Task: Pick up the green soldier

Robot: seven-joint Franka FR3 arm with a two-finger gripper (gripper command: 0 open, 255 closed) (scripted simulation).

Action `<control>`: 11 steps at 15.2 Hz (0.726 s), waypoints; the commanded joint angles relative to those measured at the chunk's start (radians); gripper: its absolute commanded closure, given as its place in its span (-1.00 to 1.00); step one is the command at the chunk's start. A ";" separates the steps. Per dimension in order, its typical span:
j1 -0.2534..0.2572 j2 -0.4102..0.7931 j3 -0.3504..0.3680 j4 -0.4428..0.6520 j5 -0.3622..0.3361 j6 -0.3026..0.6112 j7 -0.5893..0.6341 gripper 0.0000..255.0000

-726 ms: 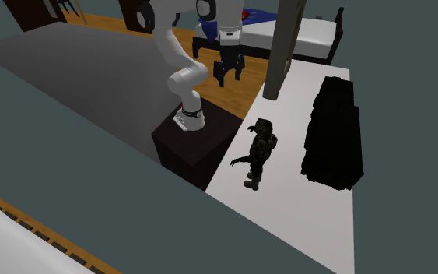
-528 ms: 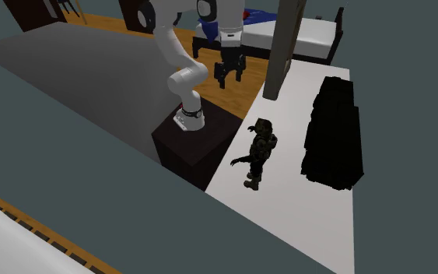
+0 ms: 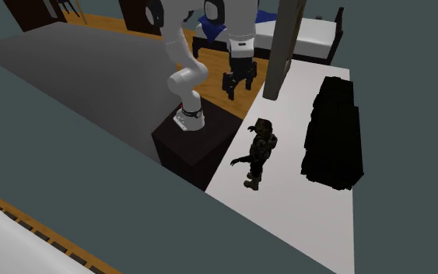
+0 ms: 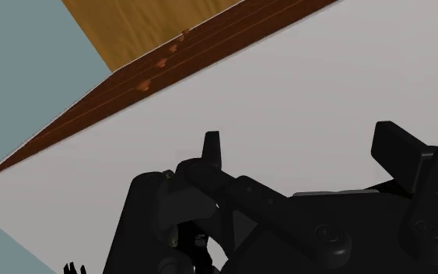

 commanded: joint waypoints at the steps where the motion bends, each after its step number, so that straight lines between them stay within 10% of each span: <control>1: 0.001 0.088 -0.031 0.091 0.022 -0.015 -0.040 -1.00; 11: -0.073 0.610 -0.152 0.721 0.234 -0.216 -0.237 -1.00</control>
